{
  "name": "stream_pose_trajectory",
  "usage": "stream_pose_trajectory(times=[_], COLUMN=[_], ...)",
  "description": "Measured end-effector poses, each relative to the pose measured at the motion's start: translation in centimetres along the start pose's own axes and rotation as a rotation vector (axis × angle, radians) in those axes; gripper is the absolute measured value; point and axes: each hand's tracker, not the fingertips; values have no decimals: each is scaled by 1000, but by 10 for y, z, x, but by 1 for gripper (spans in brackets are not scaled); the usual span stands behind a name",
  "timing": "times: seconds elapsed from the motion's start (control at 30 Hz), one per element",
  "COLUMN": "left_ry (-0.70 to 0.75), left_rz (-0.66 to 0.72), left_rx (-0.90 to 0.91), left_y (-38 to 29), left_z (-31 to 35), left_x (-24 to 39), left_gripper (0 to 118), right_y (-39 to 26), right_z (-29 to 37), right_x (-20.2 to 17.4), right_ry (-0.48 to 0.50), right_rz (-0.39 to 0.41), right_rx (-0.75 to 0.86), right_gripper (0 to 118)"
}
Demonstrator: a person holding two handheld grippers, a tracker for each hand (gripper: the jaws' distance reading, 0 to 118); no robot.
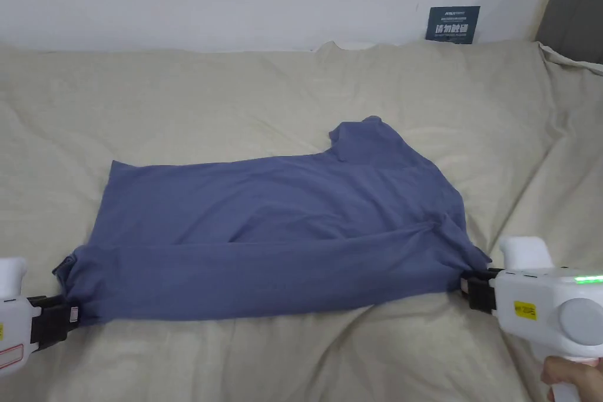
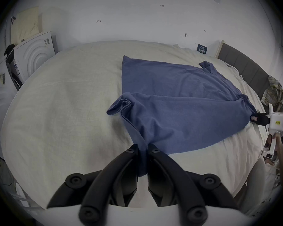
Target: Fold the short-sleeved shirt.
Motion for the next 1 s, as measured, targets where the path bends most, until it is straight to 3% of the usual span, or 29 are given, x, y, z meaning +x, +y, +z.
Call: stream_pose_trajectory(times=[0.17,0.37,0.5,0.73,0.9,0.93,0.97,1.0], left_ry=[-30,-29,3,6,-6,0,46,99], left_rz=[18,-10,-21,25,69,67,53,29], left_rx=[35,64,35,-92,-70,-66,-53,-42], left_y=[-1,-14,-52,-119,-123,-122,-120,-118], left_z=[25,62,83,82,69,68,69,72], left_x=[-4,0,4,-1,-7,-8,-7,-6], left_gripper=[9,9,9,9,10,22,44,74], right_y=[8,5,-32,-98,-98,-95,-93,-90], right_z=[41,89,114,112,103,103,104,107], right_x=[-12,-7,-8,-2,-2,-4,-6,-6], right_ry=[-21,36,38,36,36,30,0,-12], right_rz=[72,33,77,83,50,53,66,83], right_rx=[38,58,0,-154,-136,-130,-125,-121], right_gripper=[10,10,10,10,14,30,51,75])
